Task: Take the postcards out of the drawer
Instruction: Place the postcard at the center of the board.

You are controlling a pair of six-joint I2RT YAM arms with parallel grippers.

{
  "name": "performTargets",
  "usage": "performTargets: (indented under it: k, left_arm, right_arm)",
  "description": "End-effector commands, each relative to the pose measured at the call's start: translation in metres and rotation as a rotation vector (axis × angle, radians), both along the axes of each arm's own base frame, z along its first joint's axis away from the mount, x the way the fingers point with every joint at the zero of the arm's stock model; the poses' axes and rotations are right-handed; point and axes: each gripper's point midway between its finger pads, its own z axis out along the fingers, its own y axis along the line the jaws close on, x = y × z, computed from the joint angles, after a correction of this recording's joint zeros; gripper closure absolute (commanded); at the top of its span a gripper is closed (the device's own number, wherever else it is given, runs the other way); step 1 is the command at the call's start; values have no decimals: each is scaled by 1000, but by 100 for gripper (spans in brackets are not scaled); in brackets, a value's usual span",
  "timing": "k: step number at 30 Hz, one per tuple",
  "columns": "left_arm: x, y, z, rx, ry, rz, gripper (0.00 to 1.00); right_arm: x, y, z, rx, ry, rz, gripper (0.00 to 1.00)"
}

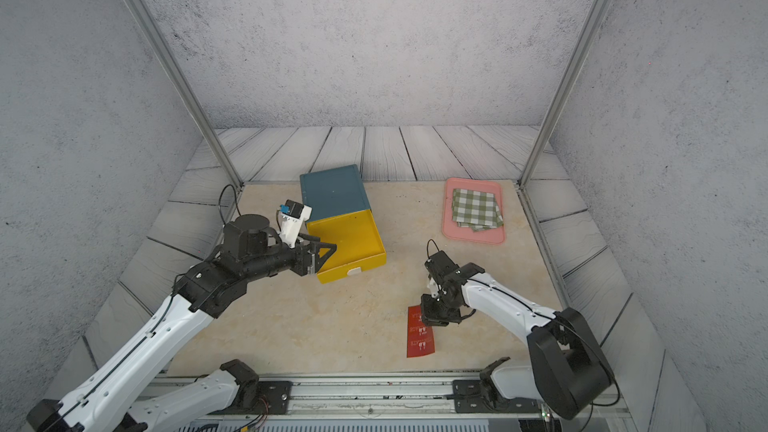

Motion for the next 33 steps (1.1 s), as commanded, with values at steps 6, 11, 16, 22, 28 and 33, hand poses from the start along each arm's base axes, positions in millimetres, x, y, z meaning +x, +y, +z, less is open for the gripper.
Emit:
performTargets:
  k: [6, 11, 16, 22, 28, 33]
  left_arm:
    - [6, -5, 3, -16, -18, -28, 32]
    - [8, -7, -1, -20, -4, -36, 32]
    - [9, -7, -5, -21, 7, -33, 32]
    - [10, -7, -6, -28, 14, -32, 32]
    - [9, -7, -6, -35, 18, -30, 32]
    - [9, -7, -5, -44, 19, -29, 32]
  right_arm:
    - [9, -25, -23, -183, 8, 40, 98]
    - [13, -33, -31, -237, -3, 50, 90]
    - [13, -32, -37, -226, -8, 37, 78]
    - [11, -37, -41, -252, -3, 41, 66]
    - [10, -43, -38, -276, -11, 42, 55]
    - [11, -44, -31, -282, -26, 45, 51]
